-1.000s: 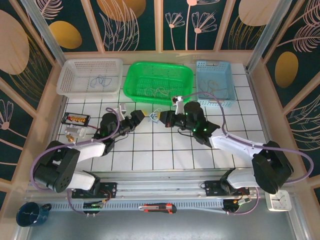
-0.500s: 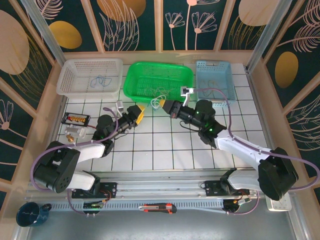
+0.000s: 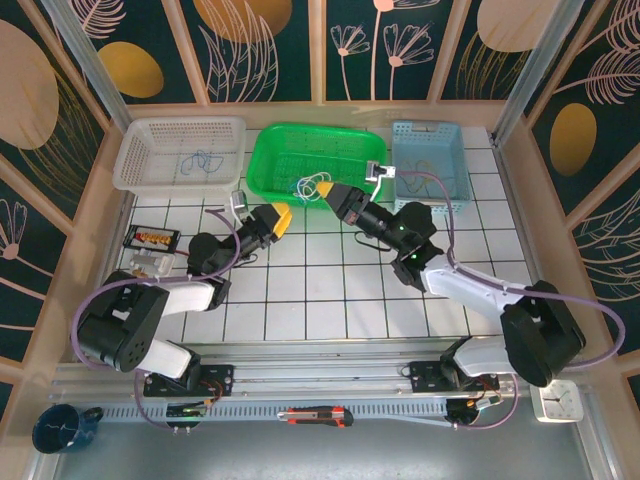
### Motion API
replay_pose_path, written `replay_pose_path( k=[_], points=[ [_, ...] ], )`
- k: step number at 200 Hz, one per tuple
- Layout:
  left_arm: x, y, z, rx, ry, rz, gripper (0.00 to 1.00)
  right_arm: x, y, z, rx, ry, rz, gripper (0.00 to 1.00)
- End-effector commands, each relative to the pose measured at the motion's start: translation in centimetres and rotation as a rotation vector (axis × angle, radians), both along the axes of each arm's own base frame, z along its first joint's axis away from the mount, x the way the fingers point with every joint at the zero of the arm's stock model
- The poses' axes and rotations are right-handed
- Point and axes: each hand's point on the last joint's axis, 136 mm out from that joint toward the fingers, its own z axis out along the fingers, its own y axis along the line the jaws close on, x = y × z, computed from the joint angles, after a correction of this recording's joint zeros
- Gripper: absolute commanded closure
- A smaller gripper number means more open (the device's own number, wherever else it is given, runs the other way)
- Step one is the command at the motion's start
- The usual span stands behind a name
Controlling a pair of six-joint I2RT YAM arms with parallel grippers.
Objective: Untangle the cables
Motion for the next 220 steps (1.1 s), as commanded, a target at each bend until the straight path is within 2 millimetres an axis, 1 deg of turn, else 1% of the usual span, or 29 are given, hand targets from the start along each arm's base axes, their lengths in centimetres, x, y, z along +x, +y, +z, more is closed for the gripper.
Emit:
replay_pose_path(
  k=[1,24,98,150,173,188,220],
  points=[
    [-0.5,0.3,3.6,-0.079,-0.116,-0.015,0.43,-1.0,-0.2,3.0,0.12,-0.052,0.054,1.0],
    [-0.3,0.2,4.3,-0.098,-0.128,-0.017,0.44,-1.0,0.2,3.1,0.139,-0.048,0.071,1.0],
    [0.2,0.5,5.4,-0.153,-0.145,-0.006,0.5,-1.7,1.2,3.7,0.179,-0.05,0.117,1.0],
    [0.3,0.6,6.4,-0.174,-0.164,0.0,0.52,-2.2,1.6,3.6,0.18,-0.045,0.129,1.0],
    [0.2,0.7,6.7,-0.18,-0.17,0.001,0.52,-2.1,1.6,3.1,0.175,-0.035,0.123,1.0],
    [0.1,0.8,6.9,-0.182,-0.176,0.003,0.55,-2.1,1.5,2.8,0.172,-0.029,0.118,1.0],
    [0.0,1.0,7.1,-0.188,-0.182,0.01,0.64,-2.0,1.5,2.5,0.169,-0.025,0.113,1.0]
  ],
)
